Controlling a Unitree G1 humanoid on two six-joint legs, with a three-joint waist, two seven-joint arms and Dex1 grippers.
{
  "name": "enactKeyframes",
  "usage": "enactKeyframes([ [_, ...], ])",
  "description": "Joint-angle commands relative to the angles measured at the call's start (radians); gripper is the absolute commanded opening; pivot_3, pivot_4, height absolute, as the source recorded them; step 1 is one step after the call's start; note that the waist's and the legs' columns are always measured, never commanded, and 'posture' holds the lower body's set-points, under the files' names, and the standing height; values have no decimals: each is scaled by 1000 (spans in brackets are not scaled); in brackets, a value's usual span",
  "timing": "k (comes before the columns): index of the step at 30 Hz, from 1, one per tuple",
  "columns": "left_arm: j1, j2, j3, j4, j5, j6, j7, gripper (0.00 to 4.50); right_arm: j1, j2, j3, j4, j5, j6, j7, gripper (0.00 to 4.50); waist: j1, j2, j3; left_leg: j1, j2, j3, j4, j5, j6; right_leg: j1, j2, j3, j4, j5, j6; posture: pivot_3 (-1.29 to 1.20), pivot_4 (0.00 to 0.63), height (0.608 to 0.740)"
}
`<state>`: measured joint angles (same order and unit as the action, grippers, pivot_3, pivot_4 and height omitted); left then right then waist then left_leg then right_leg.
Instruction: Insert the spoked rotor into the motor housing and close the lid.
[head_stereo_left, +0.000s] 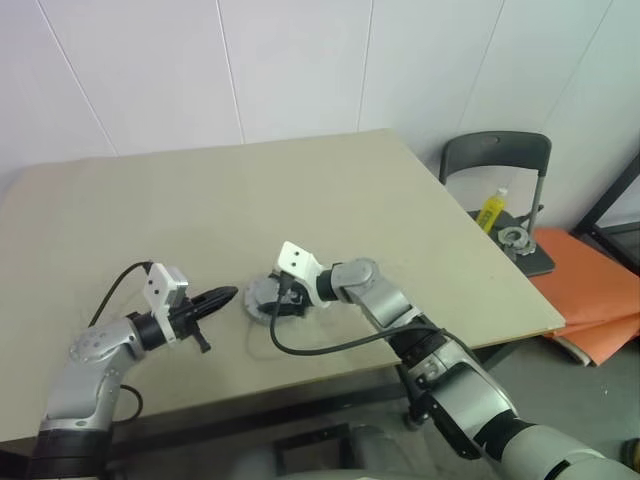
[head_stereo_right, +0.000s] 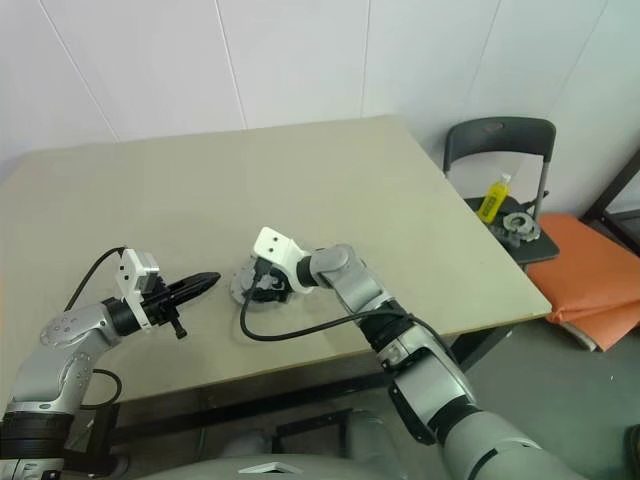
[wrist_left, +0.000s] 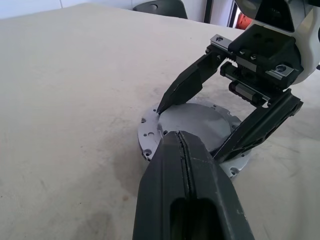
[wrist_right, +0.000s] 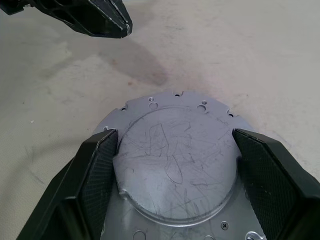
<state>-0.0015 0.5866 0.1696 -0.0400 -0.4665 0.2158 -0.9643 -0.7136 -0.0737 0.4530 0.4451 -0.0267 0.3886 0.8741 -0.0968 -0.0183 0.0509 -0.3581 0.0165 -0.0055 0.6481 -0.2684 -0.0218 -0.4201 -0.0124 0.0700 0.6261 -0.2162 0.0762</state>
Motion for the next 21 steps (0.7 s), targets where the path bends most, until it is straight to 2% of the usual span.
enactKeyframes([
  [1, -13, -1, -6, -25, -4, -1, -1, 0, -1, -41, 23, 14, -52, 13, -9, 3309, 0, 0, 0, 0, 0, 0, 0, 0, 0, 0, 0, 0, 0, 0, 0, 0, 0, 740],
  [14, -17, -9, -23, -32, -8, 1, 3, 0, -2, -58, 52, 62, -105, -38, -76, 3309, 0, 1, 0, 3, 0, -2, 0, 0, 0, 2, -1, 0, -3, 0, 0, 0, 0, 740],
  [21, -11, -7, -24, -36, -10, 3, 5, 0, -13, -53, 16, 112, -86, -26, -105, 3309, -1, 2, 0, 3, 0, -3, -1, 0, -1, 2, -4, -1, -6, 0, 0, 0, 0, 740],
])
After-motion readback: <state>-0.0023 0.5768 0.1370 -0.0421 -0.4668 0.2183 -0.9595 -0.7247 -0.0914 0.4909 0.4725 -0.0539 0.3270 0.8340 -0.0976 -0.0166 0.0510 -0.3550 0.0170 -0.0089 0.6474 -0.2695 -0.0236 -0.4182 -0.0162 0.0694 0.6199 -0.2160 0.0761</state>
